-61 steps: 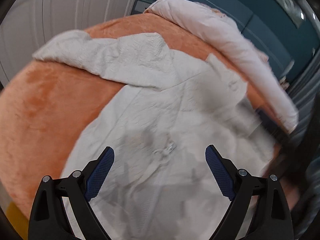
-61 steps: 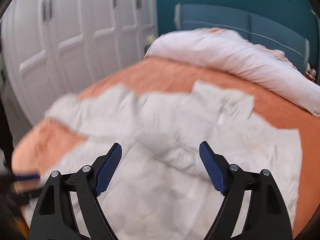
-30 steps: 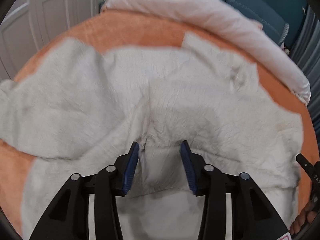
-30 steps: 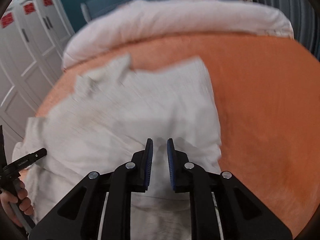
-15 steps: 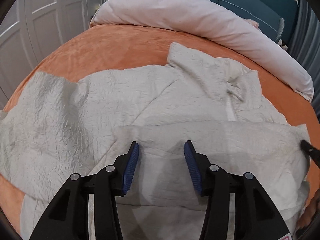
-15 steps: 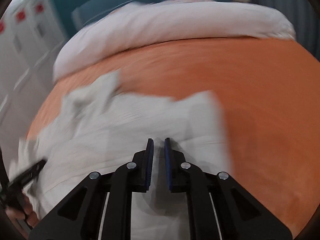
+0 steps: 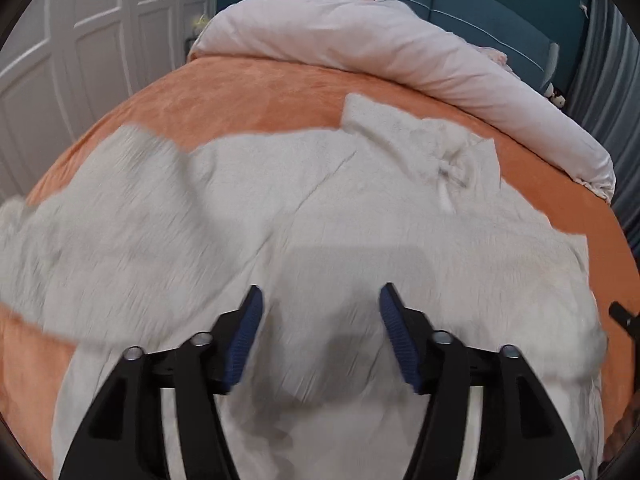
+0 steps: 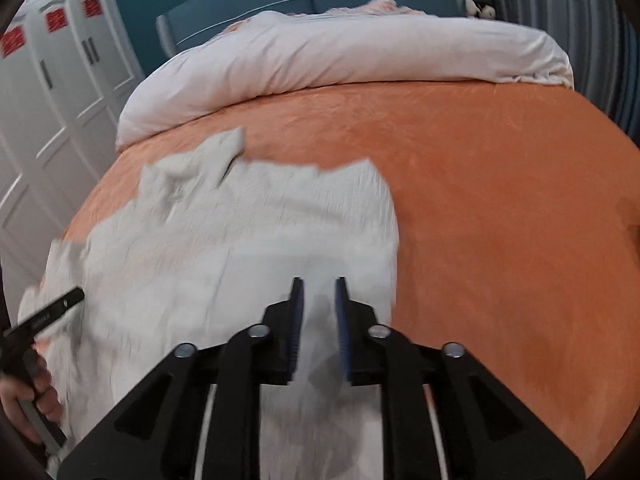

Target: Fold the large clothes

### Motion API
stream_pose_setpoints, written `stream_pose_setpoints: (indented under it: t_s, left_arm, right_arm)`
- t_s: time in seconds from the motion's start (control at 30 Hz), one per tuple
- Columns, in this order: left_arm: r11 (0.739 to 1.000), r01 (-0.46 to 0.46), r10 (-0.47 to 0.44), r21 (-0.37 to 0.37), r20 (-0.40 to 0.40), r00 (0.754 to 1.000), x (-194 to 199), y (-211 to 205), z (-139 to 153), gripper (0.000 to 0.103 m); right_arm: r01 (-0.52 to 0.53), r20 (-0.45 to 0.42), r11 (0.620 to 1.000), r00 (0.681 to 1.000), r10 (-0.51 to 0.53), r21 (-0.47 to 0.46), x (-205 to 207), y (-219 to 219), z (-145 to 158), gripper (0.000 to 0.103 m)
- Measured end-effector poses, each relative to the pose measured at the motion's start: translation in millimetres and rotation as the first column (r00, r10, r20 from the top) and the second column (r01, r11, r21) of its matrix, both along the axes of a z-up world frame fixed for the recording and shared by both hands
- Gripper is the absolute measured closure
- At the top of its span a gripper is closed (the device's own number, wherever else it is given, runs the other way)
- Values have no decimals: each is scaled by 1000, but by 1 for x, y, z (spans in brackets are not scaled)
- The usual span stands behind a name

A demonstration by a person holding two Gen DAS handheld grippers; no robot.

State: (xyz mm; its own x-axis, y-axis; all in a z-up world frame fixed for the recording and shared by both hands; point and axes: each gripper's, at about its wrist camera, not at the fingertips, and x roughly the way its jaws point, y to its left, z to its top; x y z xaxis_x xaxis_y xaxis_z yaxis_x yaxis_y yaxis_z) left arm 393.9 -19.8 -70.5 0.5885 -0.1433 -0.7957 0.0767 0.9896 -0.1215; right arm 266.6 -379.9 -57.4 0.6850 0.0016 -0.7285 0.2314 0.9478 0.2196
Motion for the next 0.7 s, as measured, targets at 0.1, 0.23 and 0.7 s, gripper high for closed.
stream_pose_setpoints:
  t_s: [0.1,0.23,0.7]
  left_arm:
    - [1000,2,-3,-15,-79,997,-2,6,-34,37]
    - [1000,-8,9,18,-83,997,-7,2,-29,37]
    - [795,-514,496,-322,-145,856,-89,318,10,28]
  right_arm:
    - [-19,-131,1000,991,17,-19,-1,11,-50,83]
    - [17,-151,997,988,-30,-82,2,20,-32,80]
    - [-98,-79,985,993,87,-142,-168,141,20,38]
